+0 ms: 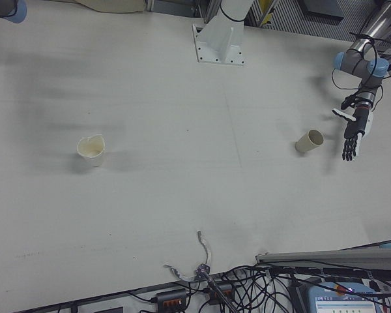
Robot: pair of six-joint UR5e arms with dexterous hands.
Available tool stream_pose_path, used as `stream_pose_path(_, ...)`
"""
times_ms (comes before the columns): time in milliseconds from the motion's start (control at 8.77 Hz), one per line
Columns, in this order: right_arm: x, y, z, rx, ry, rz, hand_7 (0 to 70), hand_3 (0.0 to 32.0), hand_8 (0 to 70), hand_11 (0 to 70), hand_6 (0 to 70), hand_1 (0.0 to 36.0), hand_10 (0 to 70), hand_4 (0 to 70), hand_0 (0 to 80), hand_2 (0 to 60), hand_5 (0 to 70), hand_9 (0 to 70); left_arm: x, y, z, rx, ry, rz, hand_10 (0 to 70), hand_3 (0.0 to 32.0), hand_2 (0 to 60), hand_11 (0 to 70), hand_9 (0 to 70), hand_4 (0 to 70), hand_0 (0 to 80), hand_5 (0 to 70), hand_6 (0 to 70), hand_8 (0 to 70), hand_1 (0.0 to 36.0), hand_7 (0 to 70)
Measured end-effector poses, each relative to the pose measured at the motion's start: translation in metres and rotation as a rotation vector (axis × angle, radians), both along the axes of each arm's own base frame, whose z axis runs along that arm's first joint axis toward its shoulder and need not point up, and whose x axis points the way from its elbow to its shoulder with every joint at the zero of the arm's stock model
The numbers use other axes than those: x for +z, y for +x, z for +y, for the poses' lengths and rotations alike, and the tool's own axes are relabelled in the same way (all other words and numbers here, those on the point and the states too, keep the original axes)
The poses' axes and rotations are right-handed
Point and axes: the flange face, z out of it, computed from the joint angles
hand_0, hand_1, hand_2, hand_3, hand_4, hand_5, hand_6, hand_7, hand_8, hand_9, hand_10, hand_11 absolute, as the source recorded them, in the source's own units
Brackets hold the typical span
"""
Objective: Pour water
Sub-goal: 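Close the left hand fingers around the white paper cup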
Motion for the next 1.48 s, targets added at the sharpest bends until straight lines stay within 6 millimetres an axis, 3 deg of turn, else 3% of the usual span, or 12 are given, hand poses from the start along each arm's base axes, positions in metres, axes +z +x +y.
stream_pose_path(114,0.000,0.000,0.000,-0.001,-0.001,0.000,19.3,0.0,6.5,11.2,17.0,17.5,6.7,40.0,57.3,0.7,14.6,6.1,-0.008,0.008,-0.003,-0.008,0.022,-0.006,0.2,3.2,0.0,2.8,0.0,0.0,56.3,0.0,0.0,0.0,16.2,0.0)
stream_pose_path(342,0.001,0.000,0.003,-0.001,-0.003,0.001,19.0,0.0,6.2,10.7,16.6,17.6,6.3,39.5,57.5,0.1,14.6,5.7,-0.010,0.021,0.002,-0.045,0.024,0.004,0.1,2.4,0.0,2.8,0.0,0.4,56.8,0.0,0.0,0.0,16.5,0.0)
stream_pose_path(684,0.001,0.001,0.005,-0.002,-0.004,0.001,18.2,0.0,6.1,10.5,15.4,17.5,6.2,37.9,57.3,0.0,13.7,5.6,0.000,0.032,0.011,-0.054,0.003,0.002,0.4,0.8,0.0,3.5,0.0,1.7,61.2,0.0,0.0,0.0,20.9,0.1)
stream_pose_path(1026,0.001,0.001,0.005,-0.003,-0.003,0.002,18.5,0.0,6.4,11.5,15.5,17.3,6.9,38.1,57.3,0.0,13.8,6.1,0.007,0.035,0.013,-0.043,-0.009,-0.004,0.7,0.2,0.0,4.5,0.0,1.6,70.8,0.0,0.0,0.0,25.7,0.7)
stream_pose_path(1482,0.003,0.000,0.005,-0.004,-0.005,0.003,18.7,0.0,6.7,12.5,15.9,16.9,7.6,38.2,56.9,0.0,13.9,6.4,0.003,0.044,0.015,-0.030,-0.010,-0.019,0.6,0.0,0.0,4.2,0.0,2.1,66.1,0.0,0.0,0.0,24.6,0.9)
